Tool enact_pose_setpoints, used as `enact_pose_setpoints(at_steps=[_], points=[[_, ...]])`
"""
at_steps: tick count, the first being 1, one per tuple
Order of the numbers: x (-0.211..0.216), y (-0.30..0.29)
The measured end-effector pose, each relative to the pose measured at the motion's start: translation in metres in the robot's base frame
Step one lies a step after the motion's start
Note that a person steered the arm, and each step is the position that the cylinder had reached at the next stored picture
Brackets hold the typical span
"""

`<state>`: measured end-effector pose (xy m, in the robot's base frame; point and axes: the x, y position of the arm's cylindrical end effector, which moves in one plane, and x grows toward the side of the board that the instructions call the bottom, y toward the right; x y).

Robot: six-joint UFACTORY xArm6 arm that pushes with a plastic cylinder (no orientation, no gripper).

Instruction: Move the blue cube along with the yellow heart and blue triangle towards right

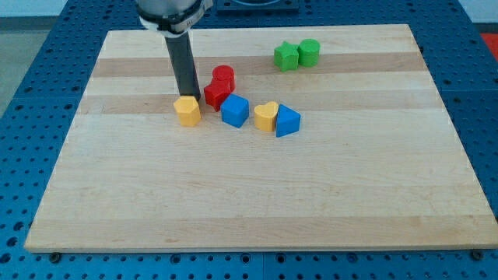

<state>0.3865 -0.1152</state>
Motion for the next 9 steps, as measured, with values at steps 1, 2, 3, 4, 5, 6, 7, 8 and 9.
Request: enact_pose_setpoints(at_steps=[1, 2, 3, 4, 5, 6, 7, 8, 9], points=[[0.039, 0.0], [0.076, 0.0], [0.069, 0.0], [0.051, 0.002], [0.037, 0.008], [0.036, 0.027], [0.036, 0.059], [0.034, 0.091], [0.029, 0.121]])
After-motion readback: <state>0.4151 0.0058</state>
